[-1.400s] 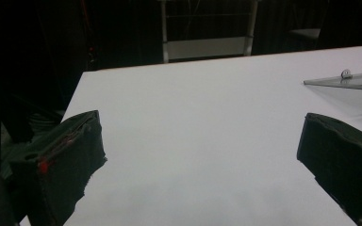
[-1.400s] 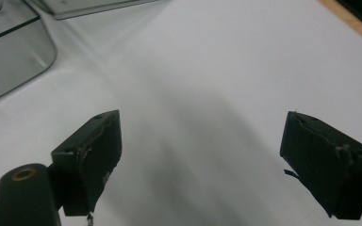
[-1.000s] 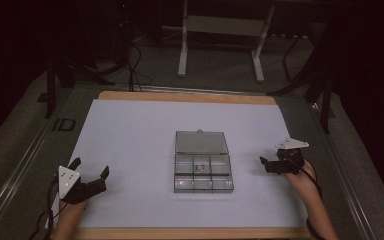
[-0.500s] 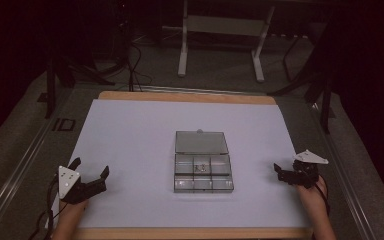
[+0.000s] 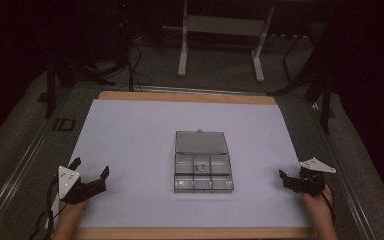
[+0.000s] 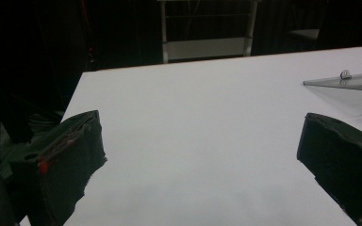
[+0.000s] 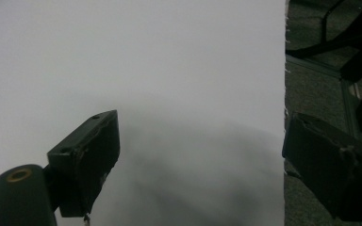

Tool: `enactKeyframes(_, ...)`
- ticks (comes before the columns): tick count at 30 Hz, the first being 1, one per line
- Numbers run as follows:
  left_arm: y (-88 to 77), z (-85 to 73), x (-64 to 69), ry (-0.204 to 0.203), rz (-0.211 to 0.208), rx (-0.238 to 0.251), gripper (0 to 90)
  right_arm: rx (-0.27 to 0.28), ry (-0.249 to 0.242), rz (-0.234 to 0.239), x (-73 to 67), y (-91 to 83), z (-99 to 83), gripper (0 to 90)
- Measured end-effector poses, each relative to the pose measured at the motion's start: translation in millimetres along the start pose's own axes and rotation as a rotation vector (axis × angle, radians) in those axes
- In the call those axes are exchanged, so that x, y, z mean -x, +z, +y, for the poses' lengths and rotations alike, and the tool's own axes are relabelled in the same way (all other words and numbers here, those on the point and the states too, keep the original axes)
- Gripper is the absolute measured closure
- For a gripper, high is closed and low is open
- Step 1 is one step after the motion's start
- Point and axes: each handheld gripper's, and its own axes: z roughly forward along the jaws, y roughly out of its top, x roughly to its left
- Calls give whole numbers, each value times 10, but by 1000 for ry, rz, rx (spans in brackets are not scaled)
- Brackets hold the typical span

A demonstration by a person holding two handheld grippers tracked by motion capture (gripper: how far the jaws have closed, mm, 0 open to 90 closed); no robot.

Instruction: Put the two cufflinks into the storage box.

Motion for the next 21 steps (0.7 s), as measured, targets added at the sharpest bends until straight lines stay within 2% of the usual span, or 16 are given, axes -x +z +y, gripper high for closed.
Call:
enactKeyframes(3, 0, 0, 0, 1, -1, 0, 17, 1, -2, -9, -12, -31, -54, 119)
enactKeyframes(10, 0, 0, -3, 1, -2, -1, 17, 21, 63, -34, 34, -121, -127, 132)
enactKeyframes(13, -1, 0, -1, 1, -2, 0, 17, 28, 69, -42, 37, -141, -152, 131)
enactKeyframes(15, -1, 0, -1, 1, -2, 0, 17, 35, 59, -68, 26, -158, -197, 129)
enactKeyframes(21, -1, 0, -1, 1, -2, 0, 17, 58, 90, -84, 34, -214, -243, 119)
